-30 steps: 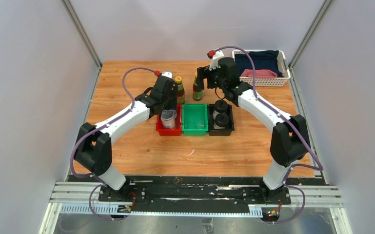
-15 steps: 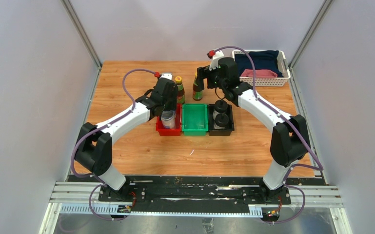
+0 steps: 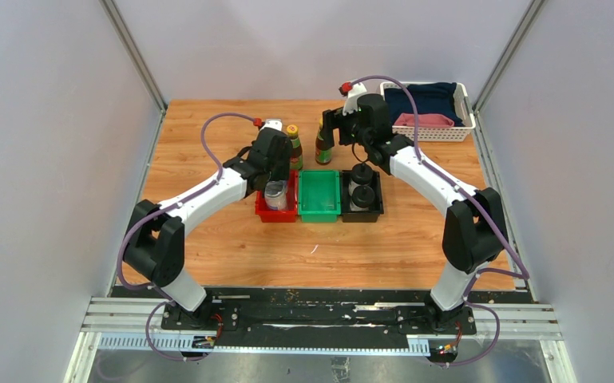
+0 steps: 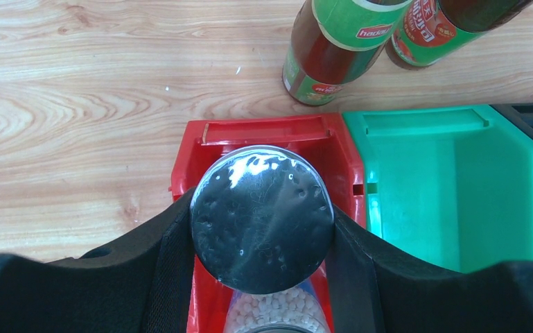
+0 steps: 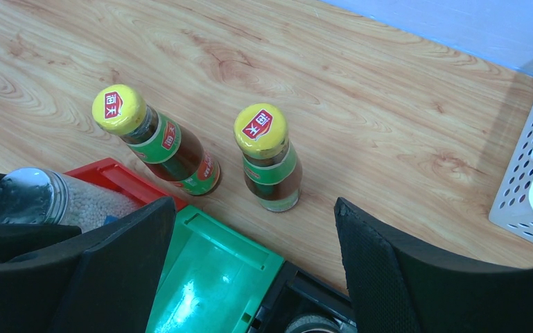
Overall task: Organize the condiment bottles
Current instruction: Place the bottle in the storage box.
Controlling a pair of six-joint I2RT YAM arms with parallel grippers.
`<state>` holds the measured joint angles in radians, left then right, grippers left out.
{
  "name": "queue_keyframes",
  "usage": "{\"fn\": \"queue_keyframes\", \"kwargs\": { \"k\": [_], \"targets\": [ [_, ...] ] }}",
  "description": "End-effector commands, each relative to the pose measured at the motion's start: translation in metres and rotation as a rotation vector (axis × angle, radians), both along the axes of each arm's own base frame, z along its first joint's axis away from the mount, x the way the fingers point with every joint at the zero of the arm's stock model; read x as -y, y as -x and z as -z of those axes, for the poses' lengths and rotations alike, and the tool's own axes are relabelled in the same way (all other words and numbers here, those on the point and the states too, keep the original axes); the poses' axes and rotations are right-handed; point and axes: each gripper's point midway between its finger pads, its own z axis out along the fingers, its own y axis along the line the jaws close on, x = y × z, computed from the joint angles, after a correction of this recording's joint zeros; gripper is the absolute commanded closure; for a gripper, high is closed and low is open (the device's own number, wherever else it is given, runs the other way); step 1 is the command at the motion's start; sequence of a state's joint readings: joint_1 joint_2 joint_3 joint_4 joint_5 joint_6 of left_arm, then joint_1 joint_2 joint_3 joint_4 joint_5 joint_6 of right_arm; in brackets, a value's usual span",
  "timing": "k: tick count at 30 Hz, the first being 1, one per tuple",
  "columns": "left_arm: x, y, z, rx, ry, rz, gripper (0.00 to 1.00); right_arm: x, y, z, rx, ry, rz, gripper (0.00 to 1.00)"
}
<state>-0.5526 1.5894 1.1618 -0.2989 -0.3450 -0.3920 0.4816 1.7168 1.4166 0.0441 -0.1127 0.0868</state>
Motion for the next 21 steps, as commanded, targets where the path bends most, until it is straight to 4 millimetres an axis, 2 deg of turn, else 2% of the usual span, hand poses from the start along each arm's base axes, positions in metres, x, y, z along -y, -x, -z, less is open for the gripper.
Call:
{"fn": "queue_keyframes", "kwargs": {
  "k": [1,10,15,20,21],
  "targets": [
    [0.0038,-0.0126,-0.01,0.064,0.002,-0.013,1.0,0.0038,-0.0034,-0.0031,-0.001,-0.019,0.006,0.12],
    [0.0068,-0.0132,-0.0058,0.035,-0.02,-0.002,0.99,0.0036,-0.0036,-0.0027,-0.001,-0.018,0.005,0.12],
    [0.0098,-0.0138,-0.0072,0.029,-0.031,0.009,0.88,0.0032,-0.0034,-0.0022,-0.003,-0.019,0.003,0.12],
    [0.0104,-0.0135,-0.0061,0.022,-0.047,0.013,0.68,0.003,-0.0035,-0.0027,-0.002,-0.02,0.002,0.12],
    [0.0103,-0.0132,-0.0058,0.021,-0.05,0.012,0.67,0.0029,-0.0035,-0.0023,-0.003,-0.02,0.002,0.12]
  ]
}}
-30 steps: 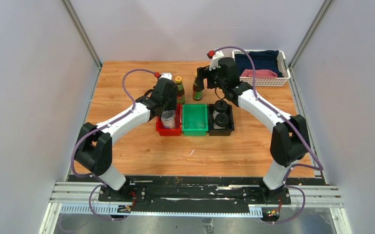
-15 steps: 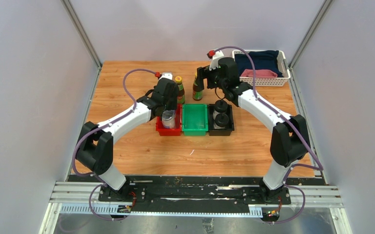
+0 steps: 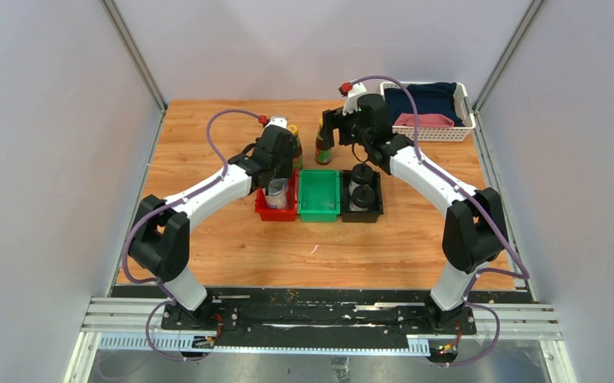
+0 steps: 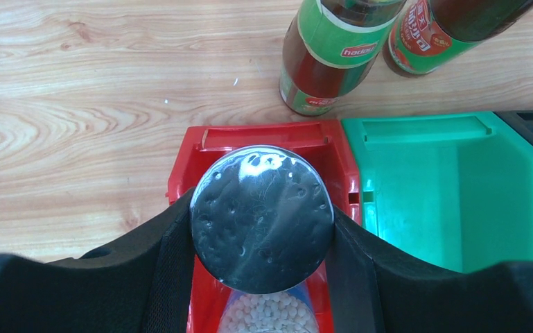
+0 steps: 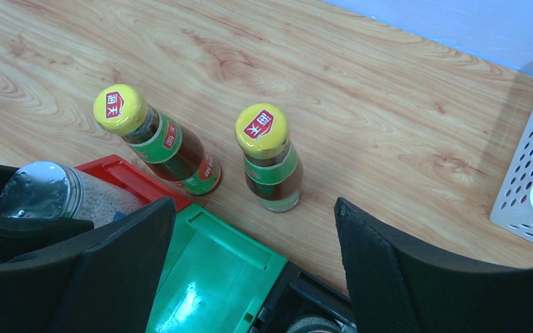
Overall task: Organize the condiment bottles
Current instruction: Place the bottle in the storage box.
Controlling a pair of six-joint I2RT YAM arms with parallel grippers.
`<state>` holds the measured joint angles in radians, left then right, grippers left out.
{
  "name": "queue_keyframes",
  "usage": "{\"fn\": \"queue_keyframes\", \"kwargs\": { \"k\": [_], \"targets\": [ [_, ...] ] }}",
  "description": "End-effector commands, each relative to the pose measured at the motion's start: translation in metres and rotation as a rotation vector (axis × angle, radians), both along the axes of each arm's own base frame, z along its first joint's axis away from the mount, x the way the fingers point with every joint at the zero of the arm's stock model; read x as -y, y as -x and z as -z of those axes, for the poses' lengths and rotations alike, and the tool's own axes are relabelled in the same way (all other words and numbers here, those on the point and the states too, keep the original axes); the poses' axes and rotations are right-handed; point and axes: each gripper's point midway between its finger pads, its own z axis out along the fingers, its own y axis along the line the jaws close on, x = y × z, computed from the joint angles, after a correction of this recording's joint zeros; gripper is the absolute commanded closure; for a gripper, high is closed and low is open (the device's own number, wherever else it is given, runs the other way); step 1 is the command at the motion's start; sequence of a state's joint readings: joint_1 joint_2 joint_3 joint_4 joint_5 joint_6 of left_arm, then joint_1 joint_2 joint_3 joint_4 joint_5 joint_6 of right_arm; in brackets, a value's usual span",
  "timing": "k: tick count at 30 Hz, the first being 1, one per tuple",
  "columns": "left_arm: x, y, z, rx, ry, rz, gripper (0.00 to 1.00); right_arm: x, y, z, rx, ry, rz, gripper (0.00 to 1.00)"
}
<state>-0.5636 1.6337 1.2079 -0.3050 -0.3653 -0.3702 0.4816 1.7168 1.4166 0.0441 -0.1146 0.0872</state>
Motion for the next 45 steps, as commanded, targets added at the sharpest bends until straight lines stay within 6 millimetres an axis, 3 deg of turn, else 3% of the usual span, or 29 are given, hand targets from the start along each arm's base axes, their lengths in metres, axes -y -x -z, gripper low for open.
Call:
{"fn": "queue_keyframes", "kwargs": {
  "k": [1,9,16,24,27,37,45],
  "targets": [
    [0.004,-0.005,-0.005,0.015,-0.022,0.0,0.63,0.003,-0.004,-0.003,-0.003,-0.019,0.003,0.12],
    [0.002,-0.003,-0.005,0.013,-0.033,-0.012,0.28,0.003,-0.004,-0.002,-0.004,-0.02,0.001,0.12],
    [0.001,-0.003,-0.008,0.018,-0.036,-0.019,0.11,0.002,-0.004,-0.004,-0.001,-0.022,-0.003,0.12],
    [-0.003,-0.004,-0.024,0.05,-0.034,-0.034,0.09,0.001,-0.005,-0.005,0.001,-0.021,-0.005,0.12],
    [-0.007,-0.004,-0.036,0.075,-0.039,-0.046,0.0,0.0,-0.005,-0.007,0.003,-0.024,-0.007,0.12],
    [-0.018,-0.009,-0.08,0.153,-0.064,-0.082,0.0,0.002,-0.004,-0.008,0.007,-0.023,-0.003,0.12],
    [-0.013,-0.018,-0.112,0.225,-0.038,-0.072,0.0,0.003,-0.003,-0.008,0.011,-0.025,0.001,0.12]
  ]
}}
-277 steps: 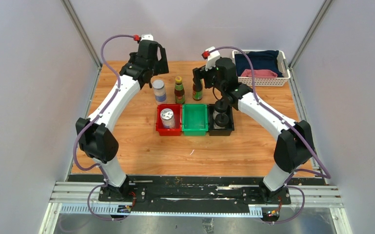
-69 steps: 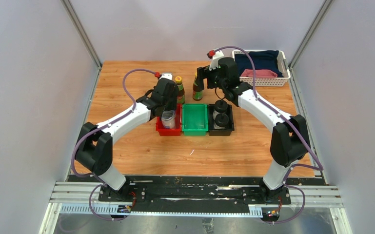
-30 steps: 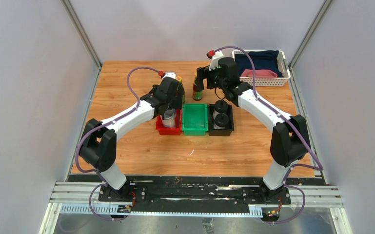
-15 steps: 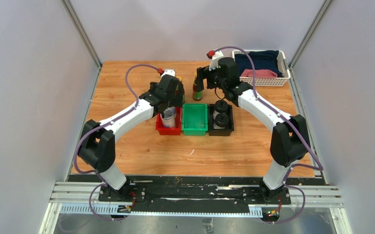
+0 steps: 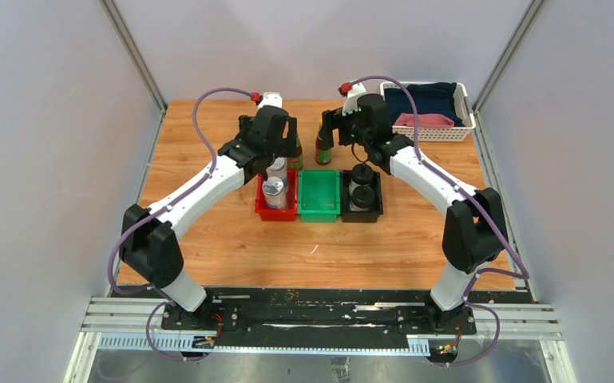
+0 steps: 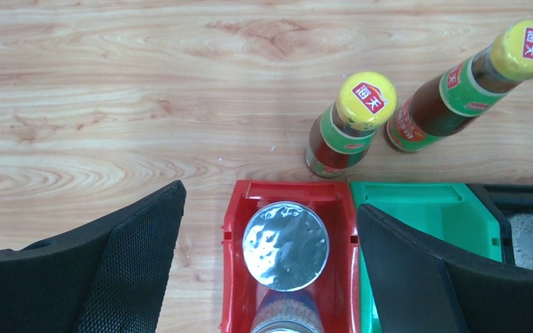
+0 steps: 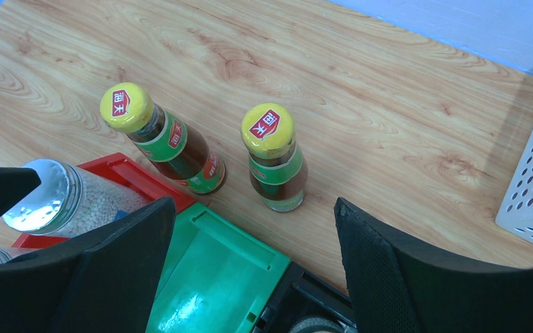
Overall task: Organize the condiment bottles
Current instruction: Place the bottle in the storage box, then pick up the bottle from the center of the board.
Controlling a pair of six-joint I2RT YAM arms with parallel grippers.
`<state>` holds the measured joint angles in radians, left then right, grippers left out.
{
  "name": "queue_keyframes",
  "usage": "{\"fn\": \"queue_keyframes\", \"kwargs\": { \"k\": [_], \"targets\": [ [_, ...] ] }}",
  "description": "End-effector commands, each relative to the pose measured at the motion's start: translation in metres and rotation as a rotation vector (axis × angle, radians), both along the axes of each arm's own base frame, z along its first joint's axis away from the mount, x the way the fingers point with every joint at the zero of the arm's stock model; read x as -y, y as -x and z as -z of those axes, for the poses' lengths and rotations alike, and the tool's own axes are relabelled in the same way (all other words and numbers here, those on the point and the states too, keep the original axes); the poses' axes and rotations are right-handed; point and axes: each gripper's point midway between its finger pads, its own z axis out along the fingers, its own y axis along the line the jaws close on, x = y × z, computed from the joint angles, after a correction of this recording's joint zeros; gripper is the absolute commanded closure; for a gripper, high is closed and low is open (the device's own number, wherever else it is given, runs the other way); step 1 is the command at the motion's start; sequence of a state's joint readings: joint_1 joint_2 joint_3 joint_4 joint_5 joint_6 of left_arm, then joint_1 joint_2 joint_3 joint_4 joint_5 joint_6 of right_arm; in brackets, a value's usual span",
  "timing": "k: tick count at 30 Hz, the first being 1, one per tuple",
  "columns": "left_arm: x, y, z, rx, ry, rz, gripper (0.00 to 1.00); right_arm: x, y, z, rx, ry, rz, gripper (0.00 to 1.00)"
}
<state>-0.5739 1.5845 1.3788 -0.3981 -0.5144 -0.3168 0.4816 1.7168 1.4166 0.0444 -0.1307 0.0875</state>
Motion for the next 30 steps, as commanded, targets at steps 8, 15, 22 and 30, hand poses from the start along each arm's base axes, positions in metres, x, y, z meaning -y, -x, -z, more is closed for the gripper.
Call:
{"fn": "queue_keyframes", "kwargs": {
  "k": [8,15,22,30],
  "targets": [
    [0.024,-0.013,-0.031,0.115,0.067,0.092,0.12,0.009,-0.005,-0.009,0.026,-0.009,0.022,0.12],
    [0.04,-0.023,-0.019,0.152,0.078,0.159,0.22,0.022,-0.009,-0.013,0.037,-0.002,0.055,0.12],
    [0.043,-0.032,-0.002,0.153,0.06,0.16,0.18,0.042,-0.013,-0.017,0.045,-0.009,0.107,0.12],
    [0.047,-0.041,0.013,0.148,0.045,0.151,0.22,0.047,-0.015,-0.019,0.052,-0.02,0.121,0.12]
  ]
}}
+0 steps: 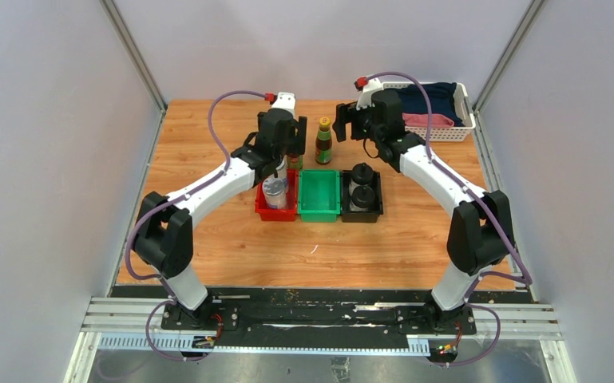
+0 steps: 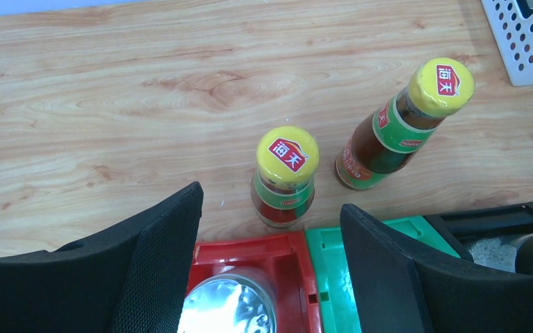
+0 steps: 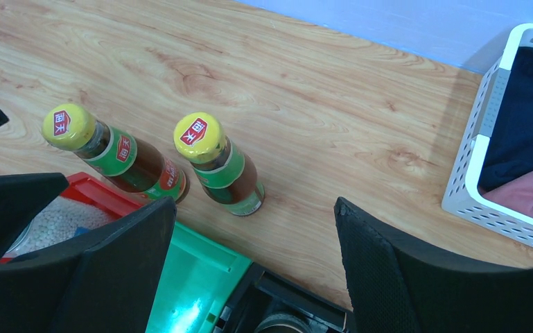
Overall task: Organize the condiment bottles
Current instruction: Pick up the bottle from the center of the board.
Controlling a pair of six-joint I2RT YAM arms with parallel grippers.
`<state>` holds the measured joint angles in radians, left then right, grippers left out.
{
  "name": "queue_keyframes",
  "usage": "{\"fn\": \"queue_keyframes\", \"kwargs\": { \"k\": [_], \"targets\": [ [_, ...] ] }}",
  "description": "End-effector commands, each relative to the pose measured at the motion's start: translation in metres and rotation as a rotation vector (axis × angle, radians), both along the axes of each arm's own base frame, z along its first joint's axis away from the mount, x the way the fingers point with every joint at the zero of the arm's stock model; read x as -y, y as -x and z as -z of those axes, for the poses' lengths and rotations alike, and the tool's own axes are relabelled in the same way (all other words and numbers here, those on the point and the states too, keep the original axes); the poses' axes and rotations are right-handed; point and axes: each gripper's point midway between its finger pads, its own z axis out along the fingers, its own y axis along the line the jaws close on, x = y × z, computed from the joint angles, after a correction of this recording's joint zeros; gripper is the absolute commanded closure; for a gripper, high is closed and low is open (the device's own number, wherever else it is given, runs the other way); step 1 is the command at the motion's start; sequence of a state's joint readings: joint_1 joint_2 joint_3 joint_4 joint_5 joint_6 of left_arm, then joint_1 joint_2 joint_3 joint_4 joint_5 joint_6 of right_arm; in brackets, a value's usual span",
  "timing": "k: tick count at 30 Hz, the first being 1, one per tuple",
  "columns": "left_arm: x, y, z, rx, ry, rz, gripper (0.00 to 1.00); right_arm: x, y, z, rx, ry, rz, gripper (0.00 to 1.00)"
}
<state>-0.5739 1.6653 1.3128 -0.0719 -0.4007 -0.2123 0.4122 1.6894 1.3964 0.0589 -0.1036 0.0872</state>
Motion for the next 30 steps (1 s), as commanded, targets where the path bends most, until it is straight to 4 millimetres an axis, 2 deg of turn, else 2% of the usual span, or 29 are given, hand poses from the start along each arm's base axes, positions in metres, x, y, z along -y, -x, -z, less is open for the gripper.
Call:
{"fn": "queue_keyframes", "kwargs": {
  "k": [1,9,19,30],
  "targets": [
    [0.006,-0.007,0.005,0.024,-0.005,0.002,0.23,0.009,0.0,-0.011,0.029,-0.016,0.026,0.12],
    [0.008,-0.014,0.01,0.038,-0.008,-0.01,0.32,0.007,-0.003,-0.009,0.023,-0.017,0.024,0.12],
    [0.012,-0.022,0.015,0.044,-0.01,-0.011,0.34,0.006,-0.005,-0.007,0.018,-0.015,0.017,0.12],
    [0.015,-0.029,0.017,0.053,-0.008,-0.012,0.42,0.003,-0.008,-0.005,0.013,-0.014,0.011,0.12]
  ]
}}
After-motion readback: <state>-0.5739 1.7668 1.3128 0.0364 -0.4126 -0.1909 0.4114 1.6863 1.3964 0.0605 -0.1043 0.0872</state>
